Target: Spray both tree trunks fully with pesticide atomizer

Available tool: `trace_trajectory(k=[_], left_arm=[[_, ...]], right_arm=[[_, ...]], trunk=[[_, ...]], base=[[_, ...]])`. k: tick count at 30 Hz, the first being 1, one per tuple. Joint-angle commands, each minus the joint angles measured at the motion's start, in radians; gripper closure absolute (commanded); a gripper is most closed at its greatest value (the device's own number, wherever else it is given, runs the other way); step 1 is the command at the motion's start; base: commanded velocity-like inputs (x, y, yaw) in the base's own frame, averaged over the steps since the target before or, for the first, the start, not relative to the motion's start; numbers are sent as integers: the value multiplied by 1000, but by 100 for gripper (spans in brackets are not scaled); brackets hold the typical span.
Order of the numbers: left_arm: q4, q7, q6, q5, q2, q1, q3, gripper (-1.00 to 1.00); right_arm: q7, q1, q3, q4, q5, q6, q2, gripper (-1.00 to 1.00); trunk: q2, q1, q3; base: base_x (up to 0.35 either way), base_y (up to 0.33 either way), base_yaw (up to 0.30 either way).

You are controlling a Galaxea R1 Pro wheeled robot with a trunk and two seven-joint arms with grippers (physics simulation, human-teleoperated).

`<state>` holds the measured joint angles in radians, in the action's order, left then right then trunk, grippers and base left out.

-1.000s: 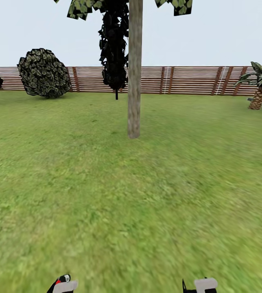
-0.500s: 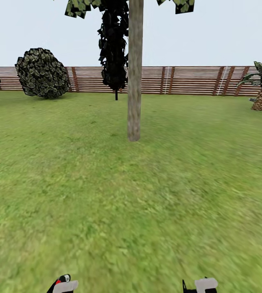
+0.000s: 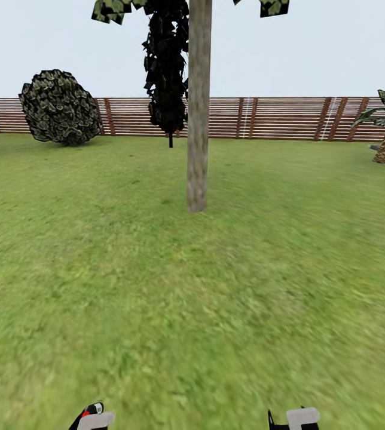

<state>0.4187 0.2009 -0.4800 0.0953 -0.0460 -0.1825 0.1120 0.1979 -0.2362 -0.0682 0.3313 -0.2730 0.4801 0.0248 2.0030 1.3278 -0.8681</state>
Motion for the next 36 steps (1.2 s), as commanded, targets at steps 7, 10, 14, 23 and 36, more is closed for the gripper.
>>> trace_trajectory(k=[7,10,14,23,36], left_arm=[[0,0,0,0,0,0,0,100],[0,0,0,0,0,0,0,100],[0,0,0,0,0,0,0,100],[0,-1,0,0,0,0,0,100],[0,0,0,0,-2,0,0,100]], right_arm=[[0,0,1,0,0,0,0,-100],[0,0,1,0,0,0,0,-100],[0,0,1,0,0,0,0,-100],[0,0,1,0,0,0,0,-100],[0,0,1,0,0,0,0,-100]], trunk=[[0,0,0],[0,0,0],[0,0,0],[0,0,0],[0,0,0]], base=[[338,0,0],[338,0,0],[338,0,0],[338,0,0],[338,0,0]])
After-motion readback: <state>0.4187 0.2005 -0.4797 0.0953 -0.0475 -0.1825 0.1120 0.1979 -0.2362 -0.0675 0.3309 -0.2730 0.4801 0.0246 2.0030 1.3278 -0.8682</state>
